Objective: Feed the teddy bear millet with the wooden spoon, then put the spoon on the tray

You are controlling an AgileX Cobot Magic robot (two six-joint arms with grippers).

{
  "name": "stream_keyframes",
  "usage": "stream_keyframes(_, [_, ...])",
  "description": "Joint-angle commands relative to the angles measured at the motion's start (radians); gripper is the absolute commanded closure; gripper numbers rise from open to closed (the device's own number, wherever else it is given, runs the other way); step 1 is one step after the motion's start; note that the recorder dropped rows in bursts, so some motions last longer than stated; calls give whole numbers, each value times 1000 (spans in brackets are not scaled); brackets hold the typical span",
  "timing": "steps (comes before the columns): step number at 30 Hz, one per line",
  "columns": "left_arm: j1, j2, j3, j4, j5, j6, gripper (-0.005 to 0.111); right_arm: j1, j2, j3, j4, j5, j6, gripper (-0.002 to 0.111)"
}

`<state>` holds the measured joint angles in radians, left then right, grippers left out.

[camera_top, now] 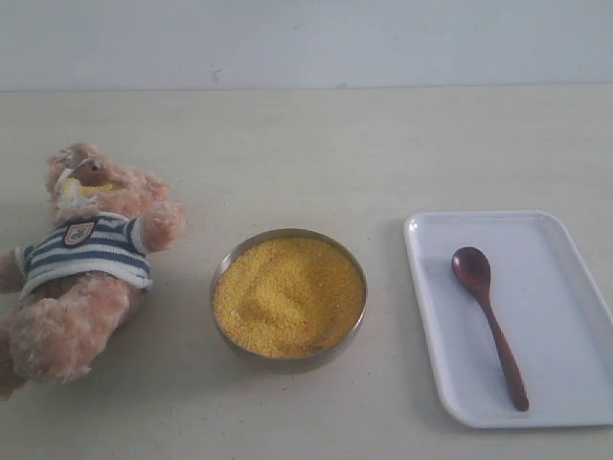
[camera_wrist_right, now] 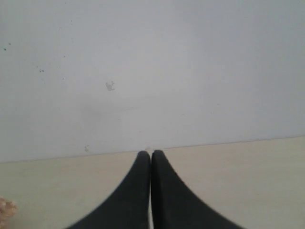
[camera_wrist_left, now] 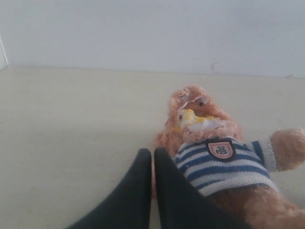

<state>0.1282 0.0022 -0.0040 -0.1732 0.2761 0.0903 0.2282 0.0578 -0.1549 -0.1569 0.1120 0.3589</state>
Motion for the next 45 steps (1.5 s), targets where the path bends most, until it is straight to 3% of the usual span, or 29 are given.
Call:
stream_keyframes(1, [2, -2, 4, 1, -5, 5, 103, 3, -21, 3, 52, 146, -266, 109])
stream_keyframes(4, [2, -2, 4, 1, -5, 5, 103, 1, -58, 6, 263, 259, -588, 109])
stream_keyframes(5, [2, -2, 4, 1, -5, 5, 103, -1, -58, 8, 271, 248, -598, 109])
stream_keyframes(10, [2, -2, 4, 1, -5, 5, 103, -1, -58, 155, 310, 183, -585, 109])
stream_keyframes(45, [2, -2, 4, 1, -5, 5, 103, 1, -58, 155, 303, 244, -619, 109])
